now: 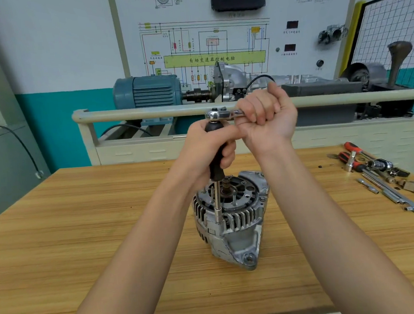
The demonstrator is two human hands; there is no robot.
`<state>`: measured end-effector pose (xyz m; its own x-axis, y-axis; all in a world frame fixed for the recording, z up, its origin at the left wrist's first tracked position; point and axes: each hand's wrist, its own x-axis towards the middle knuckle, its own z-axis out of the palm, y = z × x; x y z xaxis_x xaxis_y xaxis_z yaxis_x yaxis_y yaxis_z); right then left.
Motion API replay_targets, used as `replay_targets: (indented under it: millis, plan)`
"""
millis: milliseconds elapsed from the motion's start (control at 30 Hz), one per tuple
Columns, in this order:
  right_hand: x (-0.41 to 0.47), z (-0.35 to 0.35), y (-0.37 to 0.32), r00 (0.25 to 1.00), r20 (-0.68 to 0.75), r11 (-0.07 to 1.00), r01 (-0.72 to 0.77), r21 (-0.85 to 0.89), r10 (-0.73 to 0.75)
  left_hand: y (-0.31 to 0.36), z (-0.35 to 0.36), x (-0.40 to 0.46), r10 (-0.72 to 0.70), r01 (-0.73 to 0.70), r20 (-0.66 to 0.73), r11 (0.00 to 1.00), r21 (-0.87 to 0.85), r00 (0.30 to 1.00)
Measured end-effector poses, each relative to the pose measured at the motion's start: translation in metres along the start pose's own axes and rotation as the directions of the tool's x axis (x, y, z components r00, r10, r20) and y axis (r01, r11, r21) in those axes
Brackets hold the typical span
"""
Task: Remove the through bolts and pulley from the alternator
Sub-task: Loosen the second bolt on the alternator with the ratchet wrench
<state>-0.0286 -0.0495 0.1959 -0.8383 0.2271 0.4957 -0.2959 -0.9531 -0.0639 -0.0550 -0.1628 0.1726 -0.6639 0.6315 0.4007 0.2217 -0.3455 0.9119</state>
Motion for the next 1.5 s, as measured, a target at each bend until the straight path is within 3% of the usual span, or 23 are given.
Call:
replay_targets:
  millis: [133,267,333,433,533,633,733,833,933,1033,1133,1233,1300,1367,1500]
  plan:
    - [0.003,-0.001,0.002,0.999,-0.002,0.999,-0.041,0.03,0.041,0.004,-0.005,0.0,-0.078,0.091,0.158,0.993,-0.073,0.984]
    - [-0.01,0.006,0.005,0.996,0.021,0.994,0.083,-0.068,-0.082,0.003,0.0,-0.001,-0.065,0.067,0.047,0.997,-0.038,0.997]
    - [-0.02,0.012,0.007,0.98,0.084,0.958,0.195,-0.209,-0.181,0.002,0.005,0.0,-0.052,0.051,-0.056,0.999,-0.02,0.997]
    - [-0.039,0.018,0.023,0.878,0.354,0.754,0.465,-0.464,-0.323,0.0,0.011,0.001,-0.013,0.019,-0.21,1.0,0.023,0.978]
    - [-0.045,0.018,0.038,0.751,0.539,0.581,0.649,-0.492,-0.382,-0.002,0.014,-0.001,0.044,-0.029,-0.301,0.998,0.055,0.953]
    - [-0.04,0.02,0.031,0.812,0.496,0.666,0.555,-0.498,-0.307,-0.002,0.012,-0.002,0.051,-0.039,-0.31,0.998,0.046,0.95]
    - [-0.029,0.017,0.013,0.926,0.315,0.837,0.335,-0.433,-0.208,-0.001,0.004,-0.003,0.045,-0.037,-0.19,0.998,0.045,0.981]
    - [-0.016,0.008,0.001,0.989,0.133,0.983,0.091,-0.162,-0.069,0.003,-0.001,-0.003,0.014,-0.014,0.024,1.0,0.019,1.0]
    - [-0.005,0.002,-0.003,0.998,0.068,0.999,-0.012,0.038,0.009,0.004,-0.001,0.0,-0.061,0.072,0.179,0.996,-0.053,0.982]
    - [-0.009,0.006,0.001,0.997,0.054,0.998,0.049,-0.037,-0.047,0.003,-0.002,0.001,-0.101,0.125,0.206,0.986,-0.107,0.973]
    - [-0.022,0.011,0.009,0.977,0.142,0.955,0.189,-0.229,-0.16,0.002,-0.003,-0.001,-0.067,0.078,0.103,0.991,-0.104,0.992]
    - [-0.038,0.017,0.026,0.886,0.353,0.782,0.441,-0.441,-0.301,0.0,0.004,0.0,-0.033,0.027,-0.108,0.998,-0.05,0.994]
    - [-0.045,0.018,0.039,0.798,0.455,0.646,0.594,-0.481,-0.395,-0.002,0.01,0.0,-0.005,0.003,-0.214,1.0,-0.013,0.977]
    - [-0.047,0.018,0.044,0.758,0.492,0.577,0.649,-0.496,-0.429,-0.003,0.013,0.001,0.02,-0.018,-0.293,1.0,0.01,0.956]
    - [-0.041,0.018,0.029,0.853,0.429,0.722,0.495,-0.484,-0.297,-0.005,0.01,-0.001,0.048,-0.047,-0.294,0.999,0.012,0.955]
